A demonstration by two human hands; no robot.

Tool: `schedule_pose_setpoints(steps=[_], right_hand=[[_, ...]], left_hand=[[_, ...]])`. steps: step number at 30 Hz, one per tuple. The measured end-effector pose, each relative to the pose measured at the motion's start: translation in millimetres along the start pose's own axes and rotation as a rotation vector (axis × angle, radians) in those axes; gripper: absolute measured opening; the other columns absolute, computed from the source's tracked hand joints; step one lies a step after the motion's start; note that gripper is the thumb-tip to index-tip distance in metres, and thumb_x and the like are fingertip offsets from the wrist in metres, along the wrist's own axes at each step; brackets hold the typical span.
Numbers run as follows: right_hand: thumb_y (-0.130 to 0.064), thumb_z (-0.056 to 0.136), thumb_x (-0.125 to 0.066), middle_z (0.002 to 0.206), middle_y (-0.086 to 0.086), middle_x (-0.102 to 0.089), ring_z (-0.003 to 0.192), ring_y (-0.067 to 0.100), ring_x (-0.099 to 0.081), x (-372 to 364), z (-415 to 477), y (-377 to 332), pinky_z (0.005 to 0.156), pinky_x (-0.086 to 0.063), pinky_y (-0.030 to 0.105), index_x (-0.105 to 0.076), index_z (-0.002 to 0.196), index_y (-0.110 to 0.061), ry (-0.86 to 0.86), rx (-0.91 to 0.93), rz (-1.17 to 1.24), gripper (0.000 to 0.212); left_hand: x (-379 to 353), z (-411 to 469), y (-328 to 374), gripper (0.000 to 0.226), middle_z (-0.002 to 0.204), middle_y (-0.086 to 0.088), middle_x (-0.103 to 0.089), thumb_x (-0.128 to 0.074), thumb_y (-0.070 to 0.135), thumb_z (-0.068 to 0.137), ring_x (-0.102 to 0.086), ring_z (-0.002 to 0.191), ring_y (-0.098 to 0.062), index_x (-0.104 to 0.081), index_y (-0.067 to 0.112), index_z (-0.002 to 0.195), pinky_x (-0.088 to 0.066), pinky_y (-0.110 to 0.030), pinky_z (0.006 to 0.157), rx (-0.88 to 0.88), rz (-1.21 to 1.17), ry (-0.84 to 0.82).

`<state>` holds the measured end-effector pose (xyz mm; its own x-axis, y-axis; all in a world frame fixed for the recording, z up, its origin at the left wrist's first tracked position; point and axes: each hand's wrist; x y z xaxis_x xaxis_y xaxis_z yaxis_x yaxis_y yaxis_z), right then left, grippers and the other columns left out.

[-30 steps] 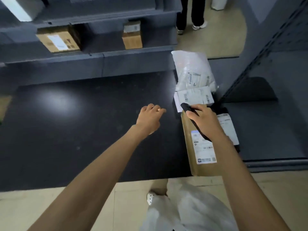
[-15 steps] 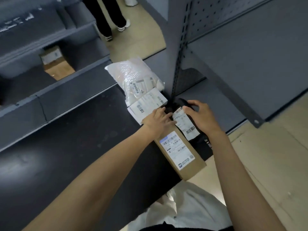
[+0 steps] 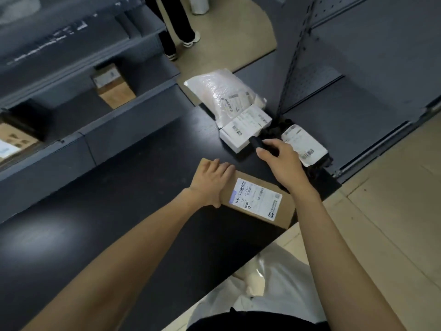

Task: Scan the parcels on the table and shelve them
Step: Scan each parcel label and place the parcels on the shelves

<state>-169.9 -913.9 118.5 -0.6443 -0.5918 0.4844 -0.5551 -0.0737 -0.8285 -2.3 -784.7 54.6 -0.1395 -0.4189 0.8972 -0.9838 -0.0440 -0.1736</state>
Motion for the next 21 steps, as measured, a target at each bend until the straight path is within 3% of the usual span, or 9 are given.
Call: schedule_pose_setpoints(steps=[5, 10, 16, 21], right_hand=[[-0.041, 0.094, -0.064, 0.124, -0.001, -0.063, 0.110, 0.016, -0.059, -45.2, -38.3, -50.7, 0.093, -0.047, 0.033, -0.059, 0.135, -0.026, -0.072, 0.122, 0.019, 0.044], [-0.038, 0.095, -0.064, 0.131, -0.003, -0.061, 0.117, 0.014, -0.057, -74.0, -74.4, -100.2, 0.096, -0.047, 0.032, -0.058, 0.136, -0.023, -0.115, 0.285, 0.032, 0.044], [-0.041, 0.097, -0.057, 0.134, -0.003, -0.059, 0.117, 0.020, -0.056, -98.6, -116.4, -143.9, 0.099, -0.047, 0.044, -0.054, 0.139, -0.028, -0.092, 0.432, -0.060, 0.044], [-0.037, 0.100, -0.054, 0.142, -0.004, -0.053, 0.127, 0.019, -0.051, -105.2, -135.2, -158.8, 0.101, -0.043, 0.041, -0.051, 0.142, -0.023, -0.079, 0.503, -0.147, 0.044]], left_hand=[[8.5, -77.2, -68.1, 0.119, 0.153, -0.005, -0.030, -0.082, 0.055, 0.058, -0.027, 0.142, -0.031, -0.016, 0.021, 0.151, -0.016, -0.050, 0.116, 0.248, 0.064, 0.113], [54.2, -144.5, -142.1, 0.118, 0.147, -0.007, -0.034, -0.084, 0.050, 0.058, -0.032, 0.135, -0.031, -0.018, 0.017, 0.150, -0.015, -0.049, 0.117, 0.486, 0.102, 0.279], [94.6, -205.2, -197.6, 0.119, 0.138, -0.009, -0.042, -0.089, 0.049, 0.048, -0.038, 0.129, -0.034, -0.027, 0.014, 0.144, -0.015, -0.053, 0.118, 0.637, 0.182, 0.483], [97.9, -236.5, -208.7, 0.119, 0.141, -0.010, -0.038, -0.086, 0.054, 0.054, -0.035, 0.132, -0.034, -0.023, 0.014, 0.146, -0.013, -0.053, 0.118, 0.683, 0.177, 0.513]])
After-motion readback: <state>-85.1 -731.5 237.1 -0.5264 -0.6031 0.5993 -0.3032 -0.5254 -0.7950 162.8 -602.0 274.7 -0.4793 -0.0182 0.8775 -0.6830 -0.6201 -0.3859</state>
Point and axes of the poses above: each hand's wrist, its own z-axis towards the middle knuckle, its own x-axis out of the back of the hand, y = z × x
